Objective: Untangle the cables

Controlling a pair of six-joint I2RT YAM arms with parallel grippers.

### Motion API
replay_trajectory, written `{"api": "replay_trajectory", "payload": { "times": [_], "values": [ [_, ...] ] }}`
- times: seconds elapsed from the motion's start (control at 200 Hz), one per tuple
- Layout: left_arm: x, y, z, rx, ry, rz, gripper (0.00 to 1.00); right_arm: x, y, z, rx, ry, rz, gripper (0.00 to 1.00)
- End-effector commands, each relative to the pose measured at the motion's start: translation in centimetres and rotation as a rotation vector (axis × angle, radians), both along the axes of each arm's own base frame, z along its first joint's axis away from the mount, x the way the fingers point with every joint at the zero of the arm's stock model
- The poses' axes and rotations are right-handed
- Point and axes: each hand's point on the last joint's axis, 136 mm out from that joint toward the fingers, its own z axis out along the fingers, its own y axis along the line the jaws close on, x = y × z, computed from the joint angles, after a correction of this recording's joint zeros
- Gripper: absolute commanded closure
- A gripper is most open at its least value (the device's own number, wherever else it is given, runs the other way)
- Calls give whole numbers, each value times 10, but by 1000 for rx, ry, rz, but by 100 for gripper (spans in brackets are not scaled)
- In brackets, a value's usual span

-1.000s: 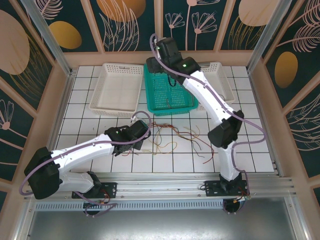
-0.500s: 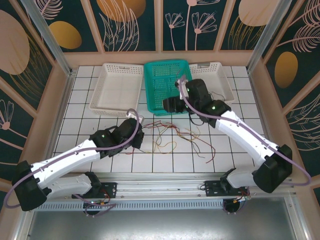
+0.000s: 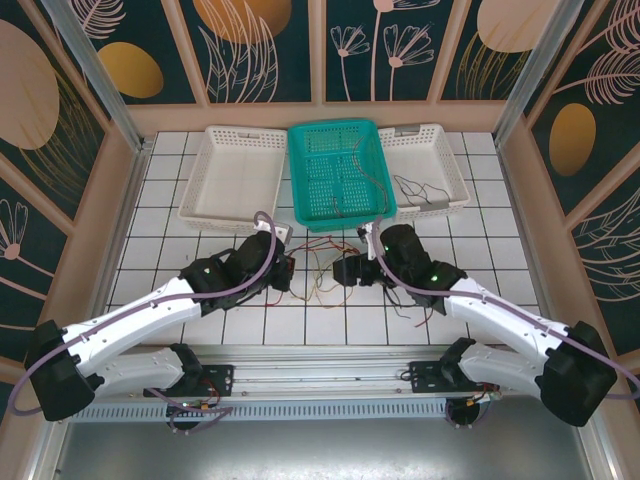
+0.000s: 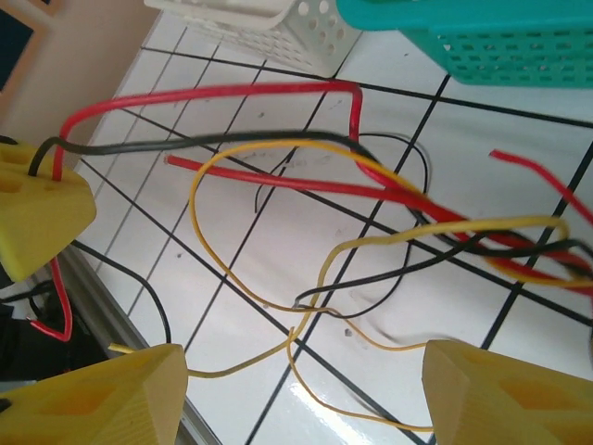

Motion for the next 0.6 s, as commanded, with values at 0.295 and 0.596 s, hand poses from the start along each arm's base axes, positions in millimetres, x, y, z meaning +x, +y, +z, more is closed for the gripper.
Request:
{"api": "replay_trajectory", "payload": {
  "times": [0.295, 0.596],
  "values": [
    [1, -21, 10, -102, 29, -10, 100, 22, 13, -3, 119, 0, -118, 38],
    [0, -20, 12, -116, 27, -4, 100, 32, 14, -22, 69, 53, -168, 65]
  ]
}}
